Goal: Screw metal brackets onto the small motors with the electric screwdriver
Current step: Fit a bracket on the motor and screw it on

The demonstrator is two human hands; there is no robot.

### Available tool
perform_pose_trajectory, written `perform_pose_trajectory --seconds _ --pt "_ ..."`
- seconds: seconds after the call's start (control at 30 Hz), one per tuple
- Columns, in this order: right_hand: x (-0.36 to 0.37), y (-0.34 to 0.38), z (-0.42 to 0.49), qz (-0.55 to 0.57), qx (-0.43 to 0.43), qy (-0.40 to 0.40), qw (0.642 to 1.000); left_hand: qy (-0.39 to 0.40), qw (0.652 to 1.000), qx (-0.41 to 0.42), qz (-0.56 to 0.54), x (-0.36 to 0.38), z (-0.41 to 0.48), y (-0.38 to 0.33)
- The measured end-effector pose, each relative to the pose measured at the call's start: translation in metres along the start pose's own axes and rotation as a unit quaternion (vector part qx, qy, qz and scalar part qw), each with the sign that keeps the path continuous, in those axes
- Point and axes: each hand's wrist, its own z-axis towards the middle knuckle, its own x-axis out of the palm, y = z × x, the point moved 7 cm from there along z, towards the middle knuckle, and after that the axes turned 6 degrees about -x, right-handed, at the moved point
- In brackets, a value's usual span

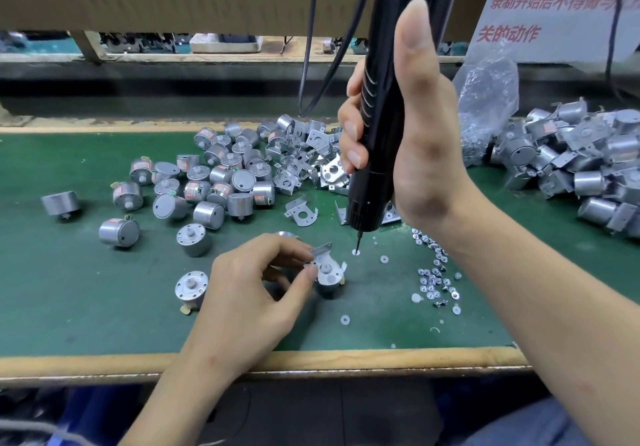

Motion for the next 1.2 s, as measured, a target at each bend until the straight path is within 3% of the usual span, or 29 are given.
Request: perform_pose_trajectory --seconds 0.43,1.2 --pt "0.018 0.001 -0.008 0.031 -0.013 0.022 0.999 0.045 0.990 -0.002 0.131 0.008 -0.003 -0.002" --pt "0.020 -0.003 -0.010 0.019 -0.042 -0.003 0.999 0.079 0.989 0.009 0.121 0.015 -0.002 -0.004"
